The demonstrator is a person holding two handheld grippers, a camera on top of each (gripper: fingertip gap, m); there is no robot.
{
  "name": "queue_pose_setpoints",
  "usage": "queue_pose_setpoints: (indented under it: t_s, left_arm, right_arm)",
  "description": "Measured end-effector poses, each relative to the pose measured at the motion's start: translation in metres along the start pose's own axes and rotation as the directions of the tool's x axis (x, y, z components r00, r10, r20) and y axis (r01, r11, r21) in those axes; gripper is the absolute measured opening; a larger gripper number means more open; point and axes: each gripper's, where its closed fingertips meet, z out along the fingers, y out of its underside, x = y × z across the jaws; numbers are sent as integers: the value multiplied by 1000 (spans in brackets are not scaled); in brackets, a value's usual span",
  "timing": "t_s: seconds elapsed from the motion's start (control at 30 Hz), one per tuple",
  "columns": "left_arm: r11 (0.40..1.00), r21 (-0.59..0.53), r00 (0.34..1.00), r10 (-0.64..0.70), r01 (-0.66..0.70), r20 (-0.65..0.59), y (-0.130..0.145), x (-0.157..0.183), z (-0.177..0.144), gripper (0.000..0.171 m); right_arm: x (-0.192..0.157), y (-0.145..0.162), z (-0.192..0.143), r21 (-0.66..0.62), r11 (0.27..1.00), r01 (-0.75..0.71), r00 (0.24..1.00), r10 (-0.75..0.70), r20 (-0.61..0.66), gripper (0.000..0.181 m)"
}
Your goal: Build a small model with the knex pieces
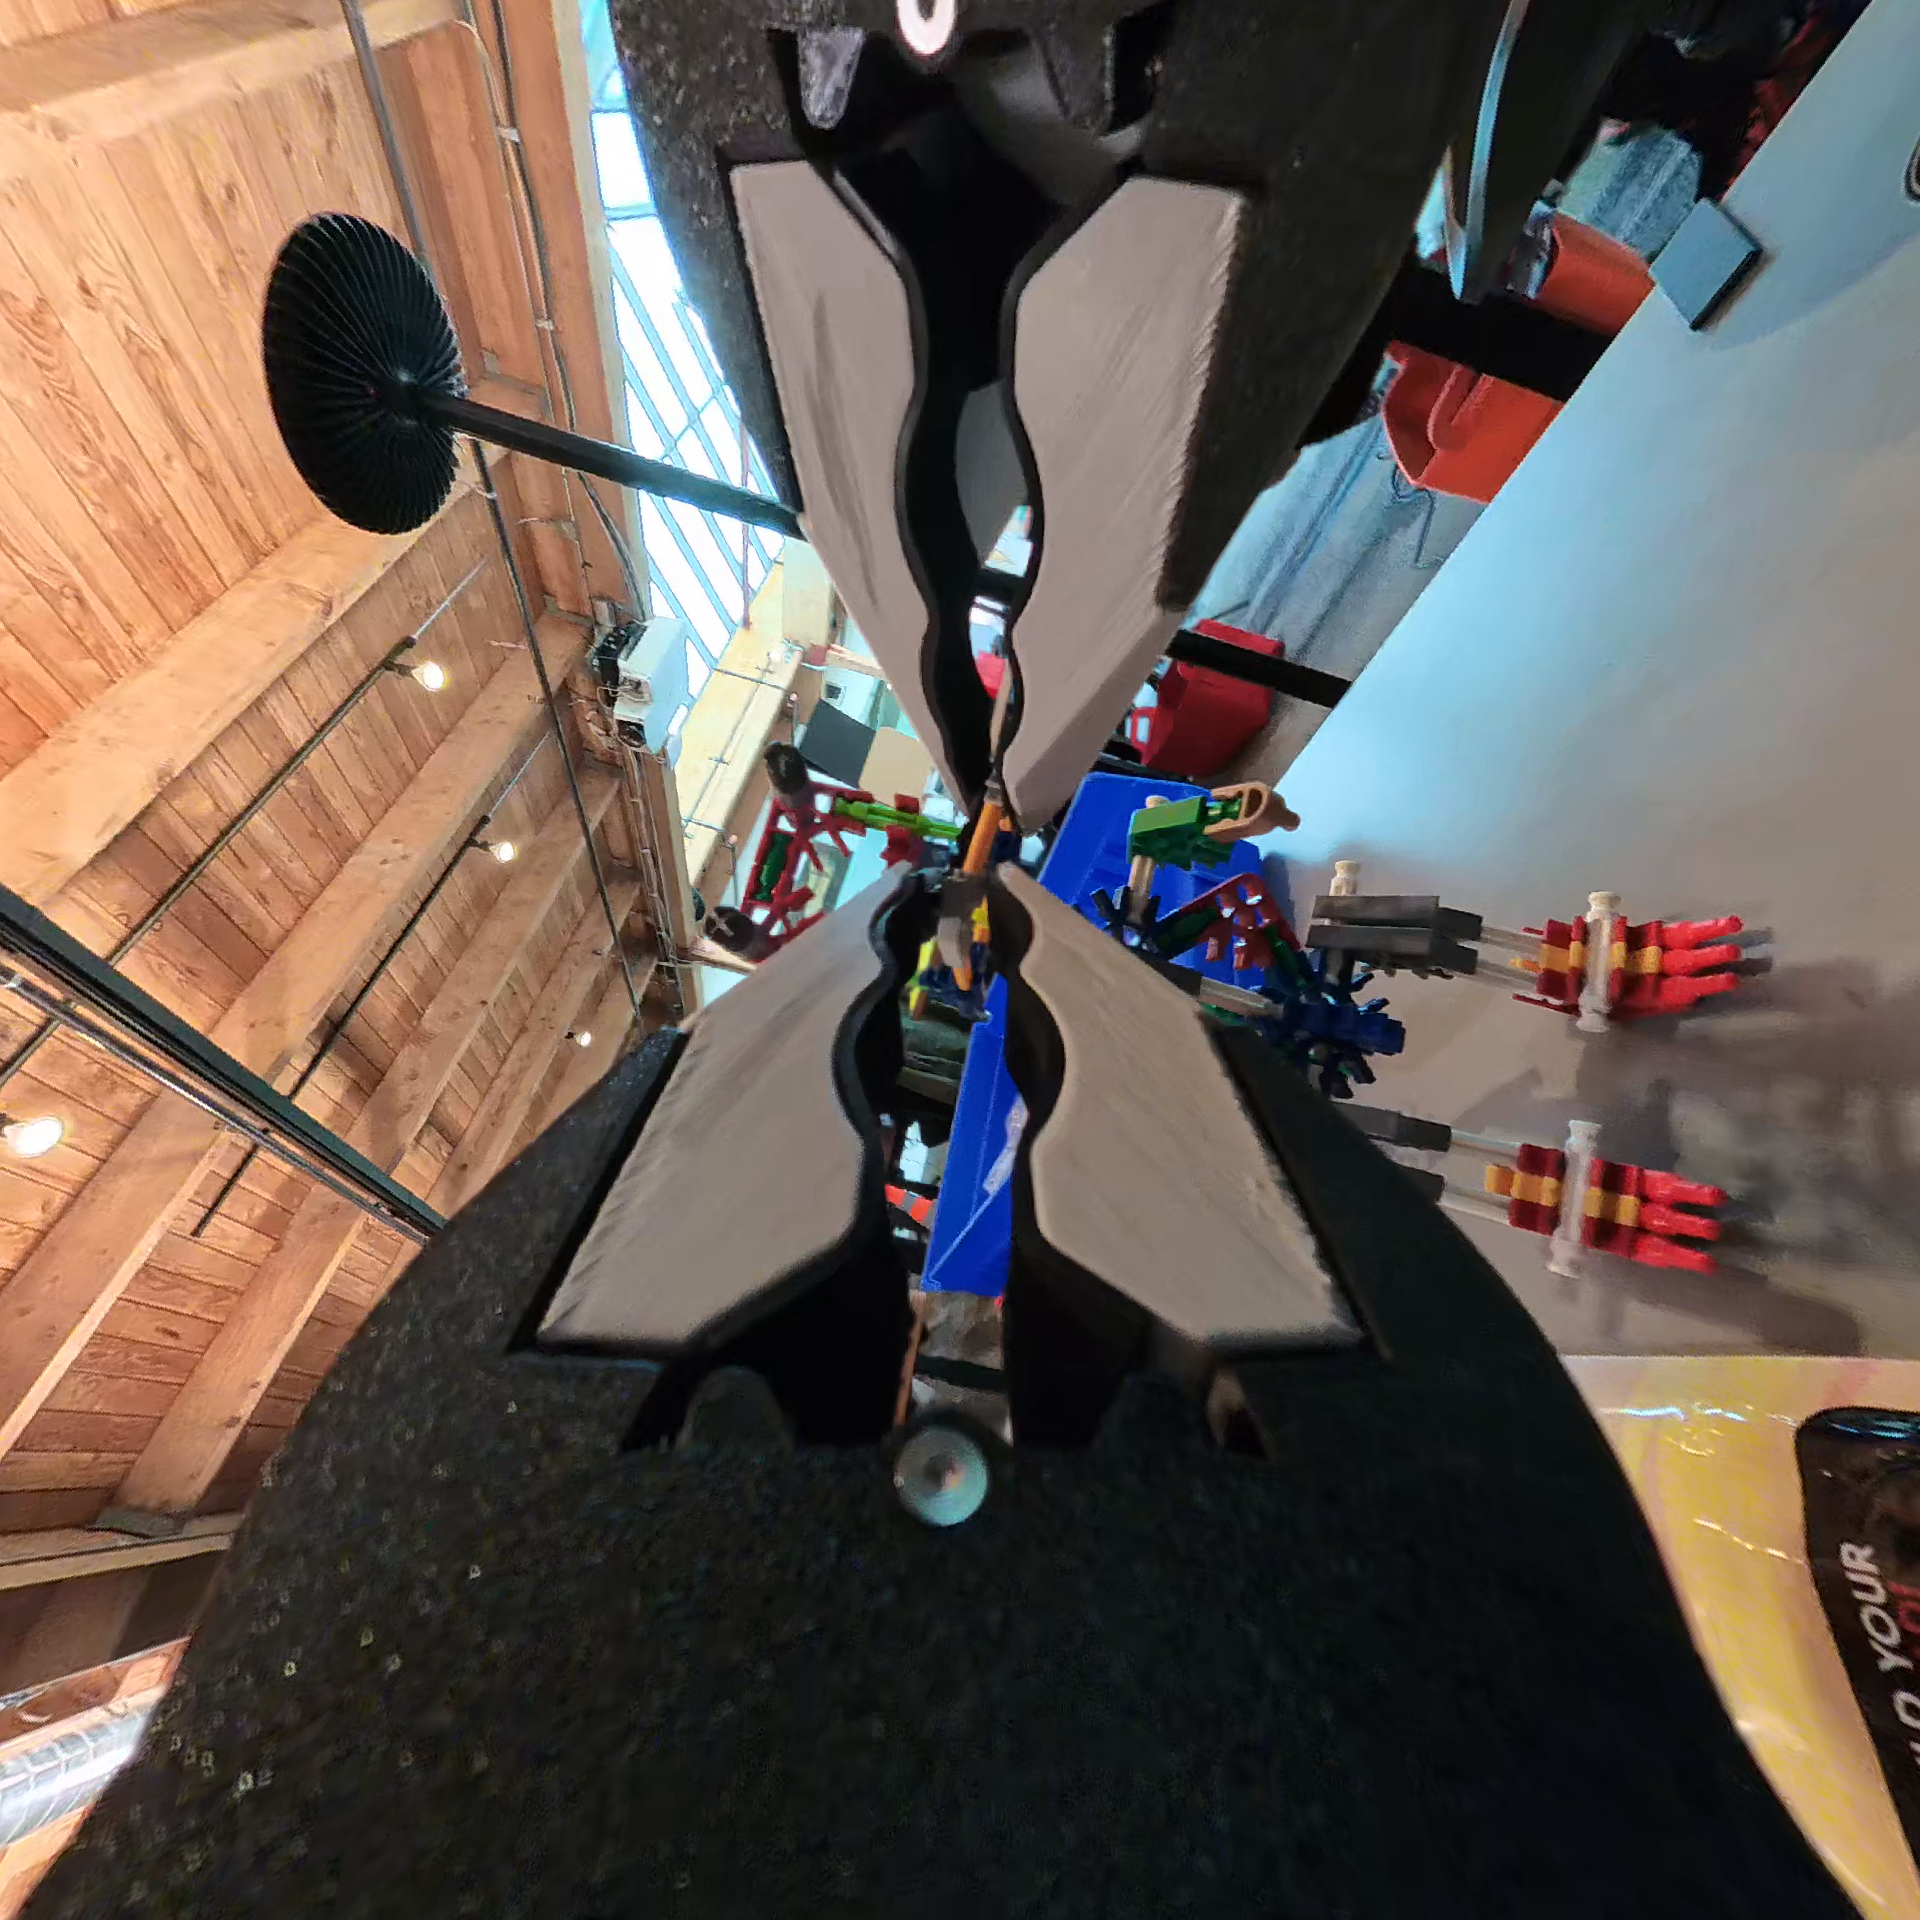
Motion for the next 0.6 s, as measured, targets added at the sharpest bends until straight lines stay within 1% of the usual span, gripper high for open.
queue_pose_setpoints:
  t_s: [0.17,0.23,0.33,0.53,0.6]
  left_arm:
    - [1000,3,1000,5,-5,-12,0,1,0,7]
    - [1000,-18,1000,2,-2,-26,4,1,1,6]
    - [999,-35,999,-15,13,-44,6,3,4,8]
    - [999,-42,997,-33,30,-64,7,3,5,6]
    - [997,-48,995,-57,53,-83,8,4,5,6]
  right_arm:
    - [-1,0,0,3,1000,7,1000,-7,0,6]
    - [-1,-1,-1,6,1000,8,1000,-8,-2,6]
    - [-1,0,0,5,1000,10,1000,-10,-5,6]
    - [-1,0,1,5,1000,11,1000,-11,-6,6]
    - [-1,0,1,6,1000,13,1000,-13,-5,6]
